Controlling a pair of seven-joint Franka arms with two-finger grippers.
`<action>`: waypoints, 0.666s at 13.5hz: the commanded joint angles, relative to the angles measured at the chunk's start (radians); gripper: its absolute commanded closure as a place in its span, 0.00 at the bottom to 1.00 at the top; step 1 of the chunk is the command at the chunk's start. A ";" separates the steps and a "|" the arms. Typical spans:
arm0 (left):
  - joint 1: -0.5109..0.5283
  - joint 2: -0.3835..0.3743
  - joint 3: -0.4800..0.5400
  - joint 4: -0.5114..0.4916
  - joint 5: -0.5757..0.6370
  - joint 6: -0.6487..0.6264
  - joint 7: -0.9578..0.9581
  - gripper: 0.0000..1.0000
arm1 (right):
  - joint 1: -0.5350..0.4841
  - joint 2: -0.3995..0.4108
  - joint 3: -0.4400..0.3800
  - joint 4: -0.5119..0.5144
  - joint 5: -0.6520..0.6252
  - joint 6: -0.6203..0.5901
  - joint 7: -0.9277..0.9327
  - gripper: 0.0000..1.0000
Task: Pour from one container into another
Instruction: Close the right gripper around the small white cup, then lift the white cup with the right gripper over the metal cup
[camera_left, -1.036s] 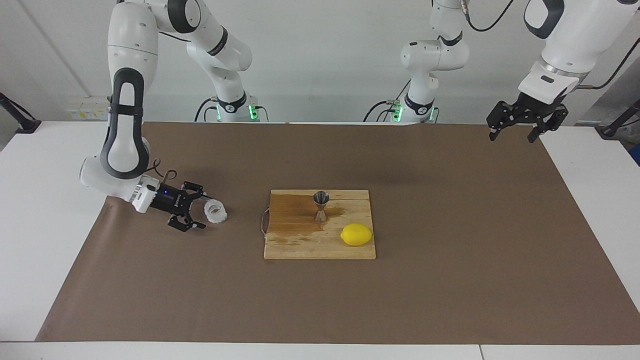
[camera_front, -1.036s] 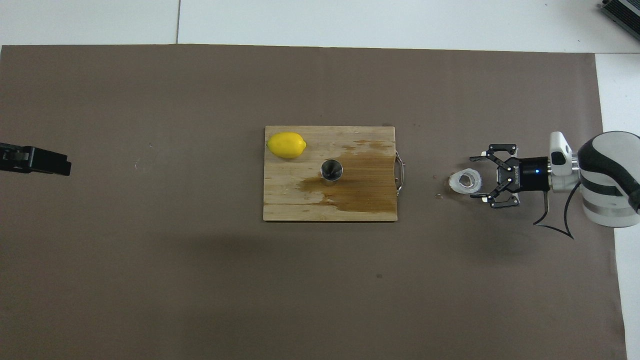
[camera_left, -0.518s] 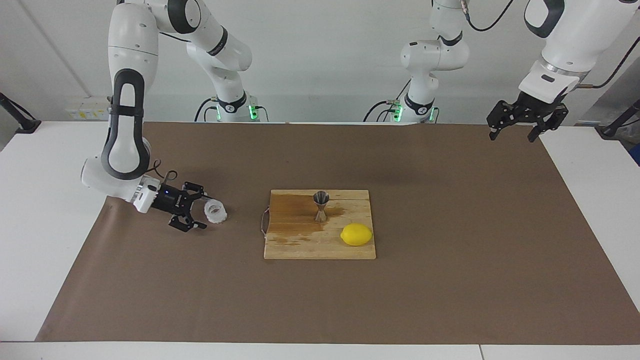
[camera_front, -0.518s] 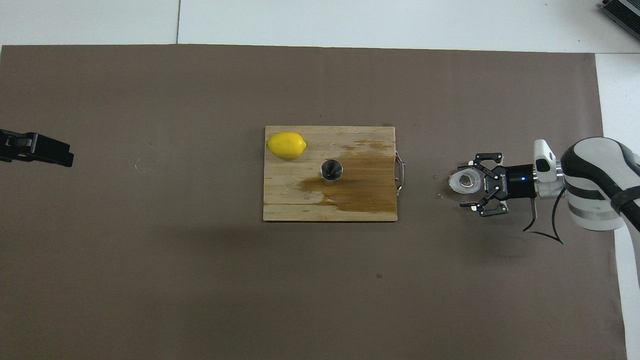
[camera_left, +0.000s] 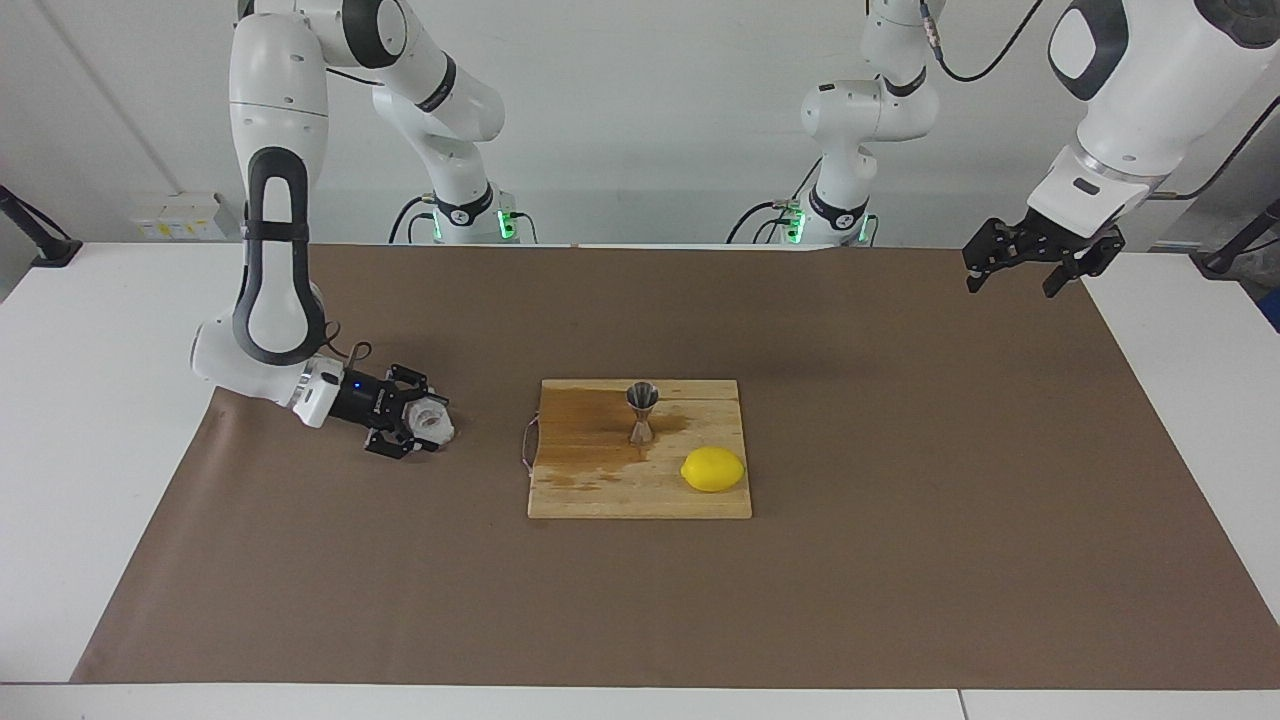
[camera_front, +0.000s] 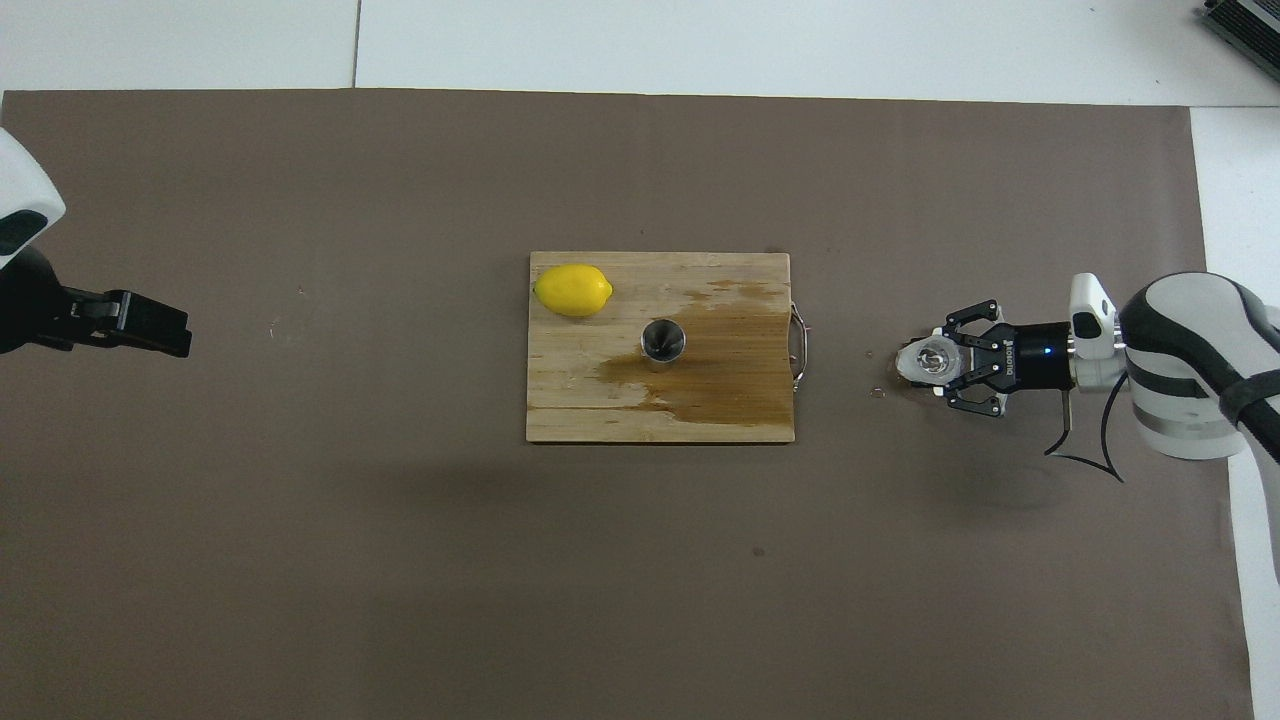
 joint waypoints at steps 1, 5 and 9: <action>-0.012 -0.042 0.012 -0.058 -0.012 0.035 -0.012 0.00 | 0.009 -0.003 0.005 -0.007 0.070 0.008 -0.005 1.00; -0.015 -0.042 0.012 -0.055 -0.010 0.024 -0.020 0.00 | 0.101 -0.080 0.010 0.015 0.069 0.053 0.196 1.00; -0.007 -0.042 0.014 -0.053 -0.010 0.025 -0.020 0.00 | 0.302 -0.152 0.010 0.016 0.056 0.255 0.421 1.00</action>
